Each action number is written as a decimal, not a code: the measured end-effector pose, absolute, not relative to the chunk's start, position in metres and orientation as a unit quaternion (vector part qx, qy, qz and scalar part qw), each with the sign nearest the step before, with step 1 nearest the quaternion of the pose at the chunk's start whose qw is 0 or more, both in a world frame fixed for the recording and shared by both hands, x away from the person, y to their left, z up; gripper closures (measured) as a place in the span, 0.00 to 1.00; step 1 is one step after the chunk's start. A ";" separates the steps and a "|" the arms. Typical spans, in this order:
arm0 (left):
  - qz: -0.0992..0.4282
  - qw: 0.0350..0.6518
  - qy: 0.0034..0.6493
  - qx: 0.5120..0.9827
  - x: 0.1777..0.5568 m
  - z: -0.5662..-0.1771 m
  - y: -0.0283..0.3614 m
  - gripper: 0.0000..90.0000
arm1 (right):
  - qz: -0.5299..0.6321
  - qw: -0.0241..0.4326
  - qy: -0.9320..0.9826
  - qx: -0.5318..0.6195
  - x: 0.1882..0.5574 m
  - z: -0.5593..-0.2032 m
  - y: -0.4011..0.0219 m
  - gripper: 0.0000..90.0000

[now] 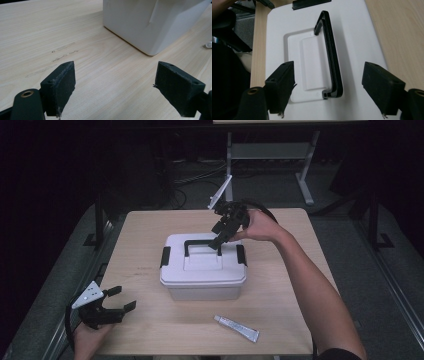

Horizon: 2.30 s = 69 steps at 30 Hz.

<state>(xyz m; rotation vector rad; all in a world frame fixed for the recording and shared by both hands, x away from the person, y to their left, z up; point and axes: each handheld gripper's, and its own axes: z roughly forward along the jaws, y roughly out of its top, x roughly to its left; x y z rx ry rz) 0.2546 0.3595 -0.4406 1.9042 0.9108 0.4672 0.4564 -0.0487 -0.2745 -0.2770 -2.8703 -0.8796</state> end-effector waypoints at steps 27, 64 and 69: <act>0.188 0.472 0.368 0.779 0.254 -0.440 0.359 0.18 | -0.287 0.089 -0.951 -0.070 0.464 -0.288 -0.027 0.64; 0.192 0.476 0.371 0.774 0.253 -0.438 0.362 0.18 | -0.281 0.083 -0.955 -0.040 0.458 -0.287 -0.024 0.92; 0.193 0.475 0.370 0.775 0.254 -0.438 0.362 0.18 | -0.280 0.080 -0.956 -0.033 0.458 -0.286 -0.024 0.93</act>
